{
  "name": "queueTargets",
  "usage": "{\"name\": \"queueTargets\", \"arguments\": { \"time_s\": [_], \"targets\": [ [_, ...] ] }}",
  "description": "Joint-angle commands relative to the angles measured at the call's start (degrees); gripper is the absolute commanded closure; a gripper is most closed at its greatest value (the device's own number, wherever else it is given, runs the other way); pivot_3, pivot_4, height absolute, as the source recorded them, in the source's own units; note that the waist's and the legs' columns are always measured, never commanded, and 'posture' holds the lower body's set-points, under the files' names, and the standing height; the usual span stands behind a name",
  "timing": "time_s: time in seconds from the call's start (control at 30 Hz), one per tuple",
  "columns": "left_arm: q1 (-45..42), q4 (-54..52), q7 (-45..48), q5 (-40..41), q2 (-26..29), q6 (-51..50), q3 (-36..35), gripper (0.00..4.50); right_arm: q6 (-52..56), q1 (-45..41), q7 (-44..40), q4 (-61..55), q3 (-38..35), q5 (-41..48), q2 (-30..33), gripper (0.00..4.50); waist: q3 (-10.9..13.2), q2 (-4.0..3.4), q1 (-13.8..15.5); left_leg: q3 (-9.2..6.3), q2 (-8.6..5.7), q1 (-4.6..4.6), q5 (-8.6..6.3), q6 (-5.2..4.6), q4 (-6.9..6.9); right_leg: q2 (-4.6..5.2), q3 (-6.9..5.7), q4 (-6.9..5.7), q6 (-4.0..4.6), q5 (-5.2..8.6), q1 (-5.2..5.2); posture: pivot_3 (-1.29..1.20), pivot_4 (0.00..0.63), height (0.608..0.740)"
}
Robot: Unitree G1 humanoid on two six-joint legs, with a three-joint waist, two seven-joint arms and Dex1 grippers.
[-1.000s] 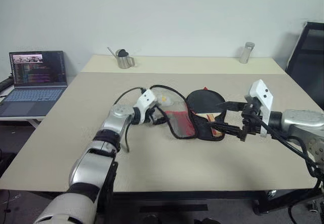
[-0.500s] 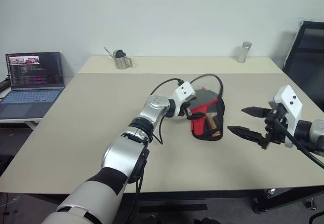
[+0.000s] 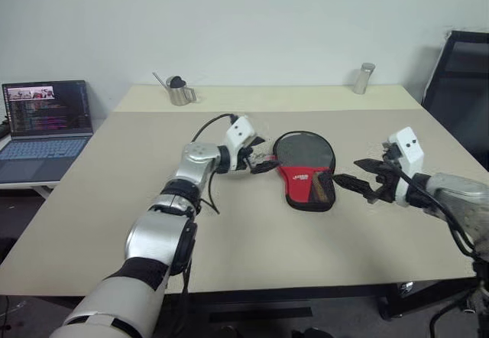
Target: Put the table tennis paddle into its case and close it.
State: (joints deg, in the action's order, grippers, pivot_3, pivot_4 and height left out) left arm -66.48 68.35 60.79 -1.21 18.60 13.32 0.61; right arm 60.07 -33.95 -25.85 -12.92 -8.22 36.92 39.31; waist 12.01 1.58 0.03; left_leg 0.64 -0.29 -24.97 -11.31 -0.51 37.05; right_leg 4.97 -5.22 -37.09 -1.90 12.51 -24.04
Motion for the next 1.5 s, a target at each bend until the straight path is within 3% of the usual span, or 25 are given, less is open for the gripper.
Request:
{"name": "queueTargets", "arguments": {
  "time_s": [0.03,0.47,0.63,0.93,1.03,1.4,1.43,1.5],
  "targets": [
    [3.5,-10.1,2.3,3.4,3.5,-1.1,-2.0,0.00,-6.5,-4.8,1.2,11.0,3.5,-6.8,-2.6,0.02,0.0,0.00,-0.1,0.01,0.01,0.01,0.00,0.00,0.01,0.00,0.01,-0.01,0.04,-0.03,0.00,0.00,0.150,0.740],
    [21.8,-52.0,4.4,14.1,11.0,-25.1,-2.9,0.00,-19.1,-13.6,0.0,40.3,6.2,-17.6,-12.2,0.02,0.0,-0.01,-0.1,-0.01,0.01,0.03,0.02,0.01,-0.02,-0.02,0.05,-0.07,0.30,-0.20,0.00,0.00,0.150,0.740],
    [22.7,-56.7,5.3,17.5,13.1,-30.9,-3.0,0.00,-20.5,-14.2,-1.8,44.3,6.3,-19.2,-13.1,0.02,0.0,-0.02,-0.2,0.02,0.02,0.09,0.03,0.01,-0.01,-0.05,0.10,-0.11,0.30,-0.20,0.01,0.00,0.150,0.740],
    [22.1,-57.3,3.8,17.9,13.4,-31.9,-2.2,0.00,-21.1,-14.6,-5.8,46.8,8.8,-21.9,-15.7,0.02,0.0,-0.05,-0.5,0.05,0.06,0.15,0.04,0.01,-0.01,-0.09,0.15,-0.13,0.30,-0.20,0.03,0.00,0.150,0.740],
    [22.3,-57.5,3.7,17.9,13.5,-31.9,-2.0,0.00,-21.2,-14.8,-6.4,47.5,9.2,-23.0,-16.7,0.58,0.0,-0.07,-0.6,0.07,0.09,0.17,0.04,0.01,-0.02,-0.12,0.17,-0.14,0.32,-0.20,0.02,0.00,0.150,0.740],
    [25.4,-60.2,5.2,18.8,15.6,-33.8,-2.1,0.00,-18.8,-15.6,-7.4,48.5,7.5,-22.4,-20.4,4.26,-0.1,-0.08,-1.5,0.09,0.15,0.25,0.07,0.04,-0.01,-0.17,0.25,-0.18,0.32,-0.21,0.05,0.00,0.150,0.740],
    [26.1,-61.1,6.2,19.4,16.3,-34.4,-2.0,0.00,-18.2,-15.6,-7.6,47.7,7.5,-22.2,-20.7,4.48,-0.1,-0.08,-1.6,0.09,0.15,0.25,0.07,0.04,-0.02,-0.18,0.25,-0.18,0.35,-0.23,0.04,0.00,0.150,0.740],
    [27.3,-62.4,8.1,20.2,17.7,-35.2,-1.9,0.00,-16.8,-15.6,-8.0,46.1,7.5,-21.5,-21.3,4.48,-0.1,-0.08,-1.8,0.10,0.15,0.25,0.07,0.04,-0.04,-0.18,0.27,-0.17,0.41,-0.26,0.03,0.00,0.150,0.740]
  ]
}}
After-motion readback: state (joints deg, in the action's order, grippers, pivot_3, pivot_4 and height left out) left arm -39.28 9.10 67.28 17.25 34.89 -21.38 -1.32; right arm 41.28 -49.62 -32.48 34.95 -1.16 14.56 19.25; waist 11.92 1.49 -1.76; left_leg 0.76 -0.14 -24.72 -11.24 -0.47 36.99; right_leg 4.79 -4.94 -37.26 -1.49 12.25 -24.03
